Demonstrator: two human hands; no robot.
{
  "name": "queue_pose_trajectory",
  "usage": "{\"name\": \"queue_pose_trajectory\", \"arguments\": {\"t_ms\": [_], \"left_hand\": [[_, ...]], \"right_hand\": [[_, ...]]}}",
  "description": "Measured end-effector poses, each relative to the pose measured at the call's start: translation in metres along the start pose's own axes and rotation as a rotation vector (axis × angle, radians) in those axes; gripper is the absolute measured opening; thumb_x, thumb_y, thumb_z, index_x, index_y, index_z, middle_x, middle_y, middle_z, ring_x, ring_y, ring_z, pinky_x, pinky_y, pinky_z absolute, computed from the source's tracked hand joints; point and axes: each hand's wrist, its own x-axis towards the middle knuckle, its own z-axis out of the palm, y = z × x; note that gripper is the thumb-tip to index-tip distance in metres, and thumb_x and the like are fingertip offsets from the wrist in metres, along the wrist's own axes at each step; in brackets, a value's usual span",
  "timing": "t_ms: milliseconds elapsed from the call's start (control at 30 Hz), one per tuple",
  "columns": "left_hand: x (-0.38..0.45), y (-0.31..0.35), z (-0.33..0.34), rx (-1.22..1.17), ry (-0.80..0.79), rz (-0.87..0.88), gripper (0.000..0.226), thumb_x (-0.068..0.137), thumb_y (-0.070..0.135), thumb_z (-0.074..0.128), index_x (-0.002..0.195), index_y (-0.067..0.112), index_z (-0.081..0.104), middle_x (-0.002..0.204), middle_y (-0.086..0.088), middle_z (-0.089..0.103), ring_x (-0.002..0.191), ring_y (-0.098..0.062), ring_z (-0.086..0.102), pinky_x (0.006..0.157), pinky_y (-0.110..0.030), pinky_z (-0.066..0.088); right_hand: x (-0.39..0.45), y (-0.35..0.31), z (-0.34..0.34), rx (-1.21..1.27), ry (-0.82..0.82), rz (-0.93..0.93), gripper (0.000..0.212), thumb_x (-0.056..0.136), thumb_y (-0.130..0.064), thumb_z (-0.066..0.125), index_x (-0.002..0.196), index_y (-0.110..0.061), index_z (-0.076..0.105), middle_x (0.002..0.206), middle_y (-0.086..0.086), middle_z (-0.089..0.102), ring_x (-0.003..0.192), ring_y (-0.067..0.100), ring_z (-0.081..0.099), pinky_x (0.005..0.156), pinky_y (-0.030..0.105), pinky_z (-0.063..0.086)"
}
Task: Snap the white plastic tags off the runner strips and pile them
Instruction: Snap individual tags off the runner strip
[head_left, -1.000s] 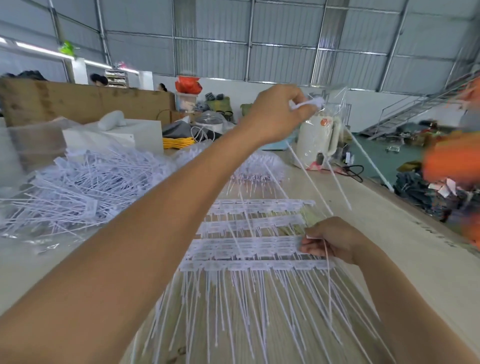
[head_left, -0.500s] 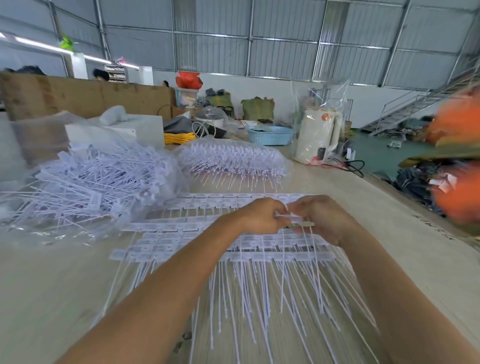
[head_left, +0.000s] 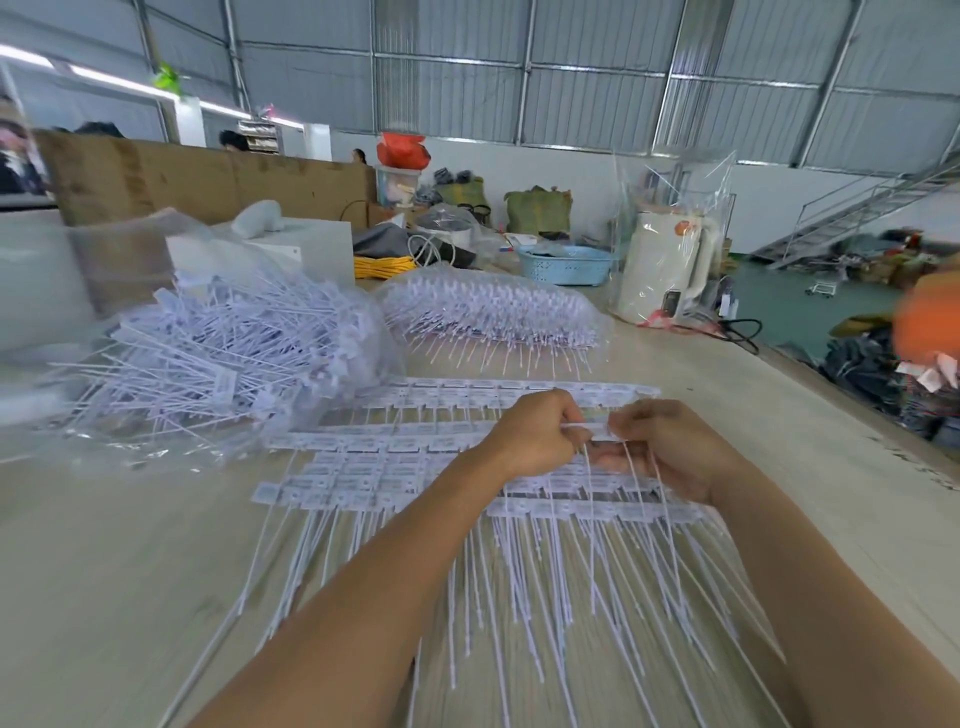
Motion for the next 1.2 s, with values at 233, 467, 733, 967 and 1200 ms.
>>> {"name": "queue_pose_trajectory", "arguments": {"t_ms": [233,467,733,967,1200], "left_hand": [[-0.002,0.003,0.002,-0.035,-0.001,0.06,0.006,0.092,0.021,0.058,0.09,0.019,0.052,0.076,0.004,0.05,0.074,-0.017,0.049,0.068,-0.031,0.042],[0.0,0.001,0.002,-0.097,0.031,-0.045,0.011,0.091,0.026,0.059,0.083,0.018,0.059,0.082,-0.001,0.062,0.074,-0.015,0.057,0.068,-0.028,0.044],[0.004,0.019,-0.016,-0.293,0.003,-0.233,0.028,0.091,0.014,0.058,0.069,0.0,0.064,0.047,-0.001,0.058,0.05,-0.013,0.052,0.062,-0.026,0.041],[-0.007,0.005,-0.023,-0.23,-0.1,-0.078,0.026,0.099,0.031,0.046,0.076,0.027,0.058,0.063,-0.002,0.061,0.058,-0.016,0.057,0.06,-0.024,0.044],[0.004,0.018,-0.028,-0.09,-0.062,-0.004,0.031,0.097,0.016,0.045,0.069,0.027,0.052,0.069,0.001,0.055,0.057,-0.012,0.045,0.062,-0.028,0.035]], "right_hand": [[0.004,0.005,-0.004,-0.381,-0.101,-0.113,0.014,0.093,0.0,0.053,0.093,0.008,0.064,0.063,0.01,0.062,0.056,0.012,0.058,0.05,0.017,0.046],[0.0,0.002,0.002,-0.544,-0.005,-0.245,0.021,0.09,0.001,0.055,0.07,-0.002,0.061,0.05,0.002,0.058,0.044,0.011,0.053,0.046,0.02,0.045],[0.0,0.001,0.012,-0.941,0.212,-0.772,0.014,0.081,0.014,0.055,0.078,0.002,0.062,0.072,0.005,0.056,0.064,0.024,0.057,0.058,0.028,0.045],[-0.006,-0.032,-0.031,0.157,0.271,-0.258,0.016,0.091,0.003,0.051,0.078,-0.002,0.058,0.064,0.007,0.05,0.043,0.008,0.047,0.035,0.015,0.037],[-0.008,-0.052,0.008,-0.326,-0.017,-0.099,0.008,0.09,-0.005,0.058,0.083,-0.004,0.062,0.077,0.007,0.06,0.064,0.013,0.057,0.05,0.019,0.048]]}}
